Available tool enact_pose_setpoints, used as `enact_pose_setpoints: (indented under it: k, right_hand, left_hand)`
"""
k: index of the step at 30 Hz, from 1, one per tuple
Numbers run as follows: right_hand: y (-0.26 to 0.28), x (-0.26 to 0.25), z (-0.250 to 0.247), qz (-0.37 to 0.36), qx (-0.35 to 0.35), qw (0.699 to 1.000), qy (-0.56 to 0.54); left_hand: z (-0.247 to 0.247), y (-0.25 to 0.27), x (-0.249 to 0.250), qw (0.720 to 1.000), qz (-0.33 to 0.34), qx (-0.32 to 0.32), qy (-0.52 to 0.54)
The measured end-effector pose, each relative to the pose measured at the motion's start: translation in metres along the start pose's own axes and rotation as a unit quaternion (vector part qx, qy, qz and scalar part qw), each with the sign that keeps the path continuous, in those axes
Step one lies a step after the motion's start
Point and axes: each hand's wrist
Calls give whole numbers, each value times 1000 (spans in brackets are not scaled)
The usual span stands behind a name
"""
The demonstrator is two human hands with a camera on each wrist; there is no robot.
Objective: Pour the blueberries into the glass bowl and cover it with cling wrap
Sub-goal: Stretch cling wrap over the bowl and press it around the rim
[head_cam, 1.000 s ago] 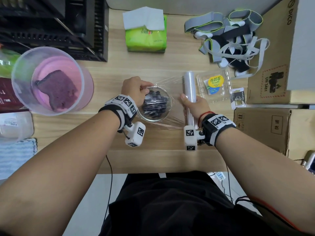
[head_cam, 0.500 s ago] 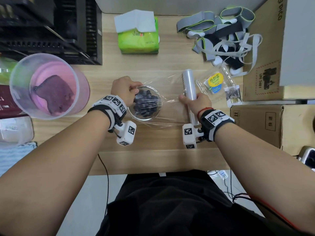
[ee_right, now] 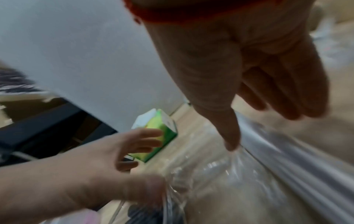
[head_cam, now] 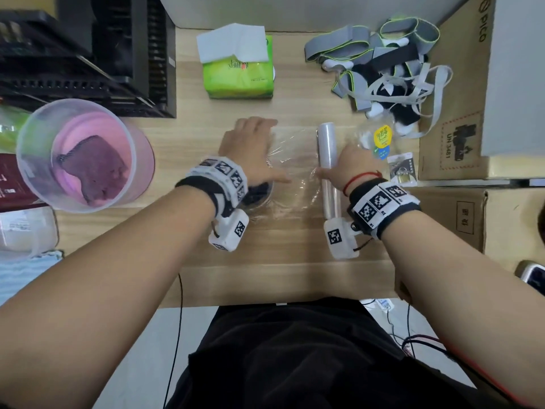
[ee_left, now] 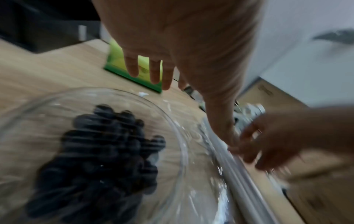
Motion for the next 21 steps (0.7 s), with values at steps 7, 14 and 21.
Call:
enact_pose_setpoints:
  k: [7,14,21]
  right_hand:
    - [-14,-29,-27,-218,43,974,-50]
    - [-32,-33,1,-245,43,967,59]
    - [-37,-28,13,-202,59,976,54]
  left_hand:
    - [52,-11,34,974,24,-86,-209]
    - [47,-32,29,998,-32,20,-42]
    - [36,-44,28,996,-81,-4,47]
Point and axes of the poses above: each hand's wrist, its own y-axis away from the middle knuckle, its own z-axis out of the palm, x = y × z, and after that the axes turned 2 degrees about -y, right-handed
